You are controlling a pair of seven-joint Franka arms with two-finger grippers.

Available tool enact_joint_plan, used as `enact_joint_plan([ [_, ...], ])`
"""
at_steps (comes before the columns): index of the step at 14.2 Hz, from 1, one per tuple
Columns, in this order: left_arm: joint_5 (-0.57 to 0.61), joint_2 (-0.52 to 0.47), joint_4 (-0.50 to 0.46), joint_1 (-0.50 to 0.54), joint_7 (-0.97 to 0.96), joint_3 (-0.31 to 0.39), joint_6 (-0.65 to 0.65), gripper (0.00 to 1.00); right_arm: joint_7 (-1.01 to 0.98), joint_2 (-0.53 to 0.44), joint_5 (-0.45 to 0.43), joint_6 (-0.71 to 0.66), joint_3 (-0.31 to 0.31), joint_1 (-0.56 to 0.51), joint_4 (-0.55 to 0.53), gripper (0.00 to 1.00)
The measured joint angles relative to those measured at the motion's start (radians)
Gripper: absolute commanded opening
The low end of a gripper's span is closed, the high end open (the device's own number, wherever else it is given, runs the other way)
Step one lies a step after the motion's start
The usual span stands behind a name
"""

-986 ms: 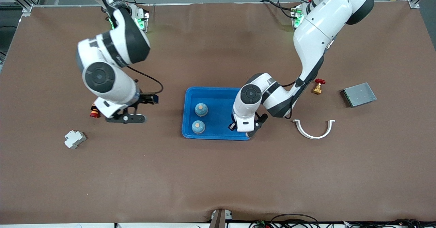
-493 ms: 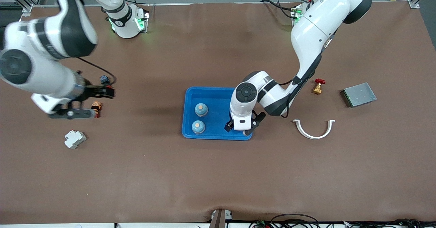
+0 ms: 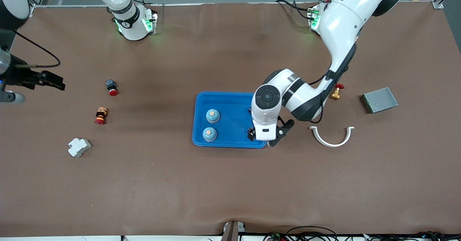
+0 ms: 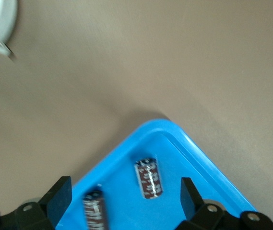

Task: Place electrolytic capacitor and blue bell in tray
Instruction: 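Open the left gripper over the tray and withdraw both arms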

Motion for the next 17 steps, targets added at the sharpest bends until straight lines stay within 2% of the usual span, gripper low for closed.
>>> enact_joint_plan([
  [3, -0.031, -0.073, -0.003, 0.101, 0.195, -0.047, -0.131, 1.00, 0.005, -0.062, 0.084, 0.003, -0.006, 0.007, -0.030, 1.00],
  [6, -0.058, -0.158, -0.063, 0.249, 0.397, -0.123, -0.177, 1.00, 0.005, -0.072, 0.121, 0.025, -0.050, 0.027, -0.047, 1.00],
  [11, -0.067, -0.289, -0.247, 0.622, 0.720, -0.335, -0.184, 1.00, 0.029, -0.071, 0.141, 0.062, -0.108, 0.097, -0.086, 1.00],
  [15, -0.067, -0.346, -0.341, 0.918, 0.953, -0.508, -0.183, 1.00, 0.047, -0.074, 0.142, 0.093, -0.114, 0.118, -0.109, 1.00],
  [17, -0.067, -0.363, -0.369, 1.086, 1.064, -0.625, -0.186, 1.00, 0.047, -0.079, 0.143, 0.117, -0.118, 0.118, -0.130, 1.00],
])
